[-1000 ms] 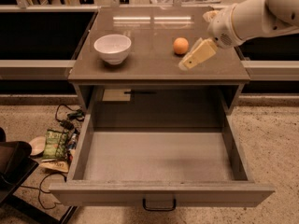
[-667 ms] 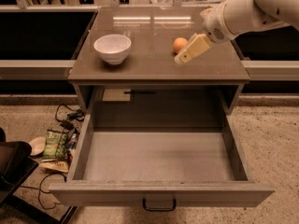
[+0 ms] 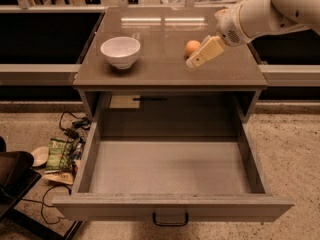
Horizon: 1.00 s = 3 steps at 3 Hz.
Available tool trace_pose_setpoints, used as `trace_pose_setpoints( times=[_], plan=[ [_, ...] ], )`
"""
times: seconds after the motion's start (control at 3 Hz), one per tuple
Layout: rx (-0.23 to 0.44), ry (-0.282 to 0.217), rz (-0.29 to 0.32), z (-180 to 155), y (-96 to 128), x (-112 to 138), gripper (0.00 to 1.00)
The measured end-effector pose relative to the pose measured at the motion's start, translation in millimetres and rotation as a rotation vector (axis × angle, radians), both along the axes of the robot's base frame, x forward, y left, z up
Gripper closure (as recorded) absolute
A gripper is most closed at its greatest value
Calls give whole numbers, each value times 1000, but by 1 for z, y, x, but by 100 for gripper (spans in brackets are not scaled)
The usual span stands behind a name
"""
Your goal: Place orange into top drawer
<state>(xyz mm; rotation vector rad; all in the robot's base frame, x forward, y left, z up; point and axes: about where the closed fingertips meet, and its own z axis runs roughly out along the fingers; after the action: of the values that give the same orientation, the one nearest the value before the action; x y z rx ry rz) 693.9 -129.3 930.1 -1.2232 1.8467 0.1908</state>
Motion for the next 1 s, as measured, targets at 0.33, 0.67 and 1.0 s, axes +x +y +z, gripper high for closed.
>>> trace_pose_setpoints(
  times=[0.33,0.67,1.0],
  plan=[
    [43,-32,-30,-4,4,27,0],
    [73,-70,-38,-11,10,60,0],
    [113,-72,-61,-28,11,83,0]
  ],
)
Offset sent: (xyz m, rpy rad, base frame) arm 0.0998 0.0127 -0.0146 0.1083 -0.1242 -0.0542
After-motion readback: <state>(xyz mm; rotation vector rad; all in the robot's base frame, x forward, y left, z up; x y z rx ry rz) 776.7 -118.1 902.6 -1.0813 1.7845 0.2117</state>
